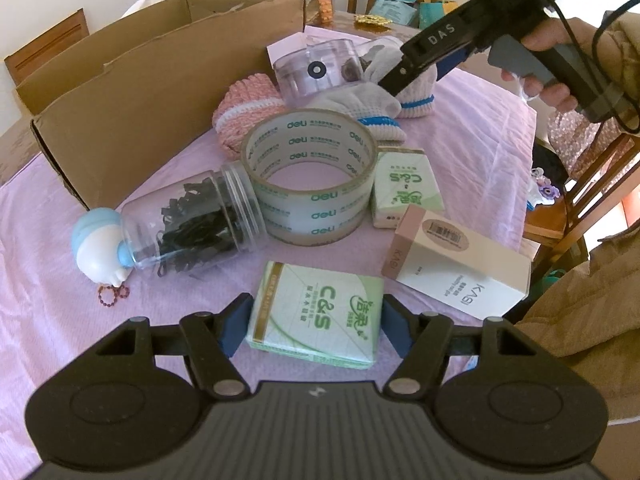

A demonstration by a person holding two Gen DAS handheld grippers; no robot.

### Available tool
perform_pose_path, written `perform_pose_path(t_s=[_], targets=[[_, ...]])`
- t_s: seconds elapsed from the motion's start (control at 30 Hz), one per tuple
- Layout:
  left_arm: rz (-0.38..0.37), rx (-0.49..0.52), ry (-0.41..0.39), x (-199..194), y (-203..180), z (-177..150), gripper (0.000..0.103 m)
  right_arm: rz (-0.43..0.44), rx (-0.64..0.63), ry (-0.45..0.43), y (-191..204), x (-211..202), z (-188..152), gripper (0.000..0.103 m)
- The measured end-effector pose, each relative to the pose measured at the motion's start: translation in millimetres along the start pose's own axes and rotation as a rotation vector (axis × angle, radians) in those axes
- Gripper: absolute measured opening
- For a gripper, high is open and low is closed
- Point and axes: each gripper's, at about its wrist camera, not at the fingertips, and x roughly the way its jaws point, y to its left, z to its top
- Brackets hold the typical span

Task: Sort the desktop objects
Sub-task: 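Grasp the green C&S tissue pack with the left gripper while the right gripper grasps the white-blue glove, then carry the tissue pack and glove into the cardboard box and release both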

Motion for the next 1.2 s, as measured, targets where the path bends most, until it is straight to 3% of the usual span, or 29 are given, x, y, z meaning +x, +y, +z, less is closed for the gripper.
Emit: perform_pose_path(t_s=[0.17, 0.33, 0.63, 0.97, 1.2], targets=[[0.012, -0.020, -0.003, 0, -1, -1, 0.069, 0.008, -0.010, -0.003, 4, 6, 2, 0.101], [0.015, -0.033, 0.005, -1, 0, -1, 0.067, 0.039, -0.007, 0.001, 6, 6, 3, 0.085], [0.007, -0.081, 0.005, -9, 4, -2, 0.066, 0.034, -0.103, 0.011, 15, -9, -1, 0.069], [0.025, -0.092, -0.014, -32, 5, 7, 0.066, 0.042, -0.189, 0.010, 19, -29, 3, 0.069], [0.076, -0.105, -0.039, -55, 15, 28, 0.066, 0.063, -0.251, -0.016, 30, -55, 13, 0.069]])
